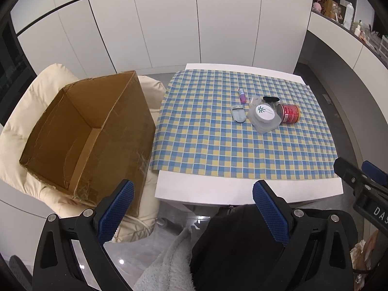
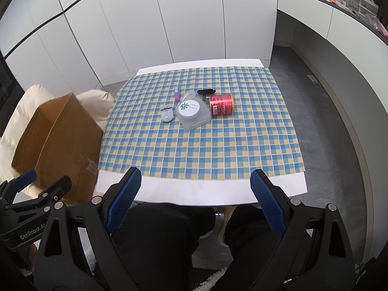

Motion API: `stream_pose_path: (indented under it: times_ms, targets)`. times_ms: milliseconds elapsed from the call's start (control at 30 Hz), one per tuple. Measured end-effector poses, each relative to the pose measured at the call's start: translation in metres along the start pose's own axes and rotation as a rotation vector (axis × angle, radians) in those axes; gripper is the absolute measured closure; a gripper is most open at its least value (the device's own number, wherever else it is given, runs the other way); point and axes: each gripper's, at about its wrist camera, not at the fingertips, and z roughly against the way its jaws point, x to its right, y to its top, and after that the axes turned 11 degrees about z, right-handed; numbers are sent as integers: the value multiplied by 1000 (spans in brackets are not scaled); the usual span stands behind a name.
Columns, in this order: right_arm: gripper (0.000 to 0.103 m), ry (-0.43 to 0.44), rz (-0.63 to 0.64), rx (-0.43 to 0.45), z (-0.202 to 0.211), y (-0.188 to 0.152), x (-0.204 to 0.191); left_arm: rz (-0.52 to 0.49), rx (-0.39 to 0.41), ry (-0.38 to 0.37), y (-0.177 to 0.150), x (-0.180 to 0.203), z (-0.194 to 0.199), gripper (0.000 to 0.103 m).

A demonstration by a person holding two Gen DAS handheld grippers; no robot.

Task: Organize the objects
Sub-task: 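Move both tools toward the red can and white compact on the tablecloth, then grasp the red GAMBOL can with the right tool while the left tool grasps the white compact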

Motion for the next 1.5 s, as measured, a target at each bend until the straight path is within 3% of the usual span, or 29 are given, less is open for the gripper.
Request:
stream_pose_path:
  times_ms: [233,633,833,1000,1100,1200,1500]
  targets:
    - [10,-18,-21,8,-25,15,16,-6,10,-2,16,6,-17,5]
    - [10,-52,-25,0,-93,41,40,-23,-44,-12,40,23,-72,5]
    - [10,-85,-57,-16,-133,59,61,-41,-60,-38,51,45,-98,5]
    - [10,-118,-62,-55,-182,73,75,-5,-116,-106,66,66,-126,5]
    - [10,-126,-80,-63,-209,79,83,-10,-118,-105,72,80,-140,5]
    - [10,-82,-88,-74,-242,83,91,-22,-125,-102,78,94,-156,5]
    - [10,-93,-76,-80,-289,88,95,-49,-189,-114,79,129,-204,5]
